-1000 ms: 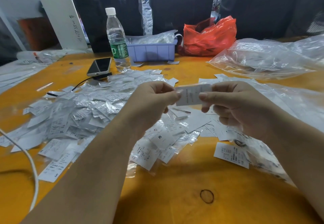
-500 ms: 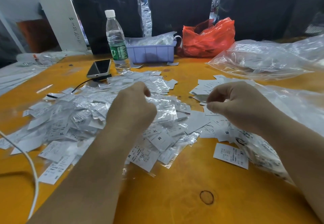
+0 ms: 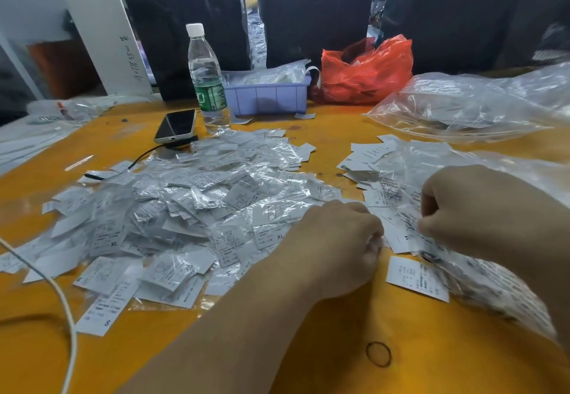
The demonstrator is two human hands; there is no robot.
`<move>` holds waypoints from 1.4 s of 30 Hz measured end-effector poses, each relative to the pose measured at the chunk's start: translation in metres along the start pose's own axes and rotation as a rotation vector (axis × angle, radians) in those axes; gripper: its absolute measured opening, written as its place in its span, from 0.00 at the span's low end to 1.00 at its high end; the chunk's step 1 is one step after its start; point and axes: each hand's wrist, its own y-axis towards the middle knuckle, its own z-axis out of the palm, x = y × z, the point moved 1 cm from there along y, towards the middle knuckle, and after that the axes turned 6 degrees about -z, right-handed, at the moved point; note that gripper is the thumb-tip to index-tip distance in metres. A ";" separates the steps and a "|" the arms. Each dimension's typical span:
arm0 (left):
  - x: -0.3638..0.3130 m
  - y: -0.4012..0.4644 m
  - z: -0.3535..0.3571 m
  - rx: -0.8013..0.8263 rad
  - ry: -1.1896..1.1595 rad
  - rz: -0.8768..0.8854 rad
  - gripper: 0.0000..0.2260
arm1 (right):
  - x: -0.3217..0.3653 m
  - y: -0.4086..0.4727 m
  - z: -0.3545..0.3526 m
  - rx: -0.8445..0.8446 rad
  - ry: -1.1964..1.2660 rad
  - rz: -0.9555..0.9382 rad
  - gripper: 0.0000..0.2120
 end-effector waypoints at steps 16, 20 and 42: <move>0.001 0.003 0.006 -0.029 -0.025 -0.075 0.13 | -0.011 -0.009 0.007 -0.166 0.001 0.042 0.05; -0.002 0.003 0.006 -0.008 -0.028 -0.073 0.13 | -0.010 -0.023 0.021 -0.048 -0.055 0.112 0.05; -0.003 0.004 0.005 -0.039 -0.159 -0.094 0.10 | -0.002 -0.039 0.024 -0.194 0.171 -0.106 0.10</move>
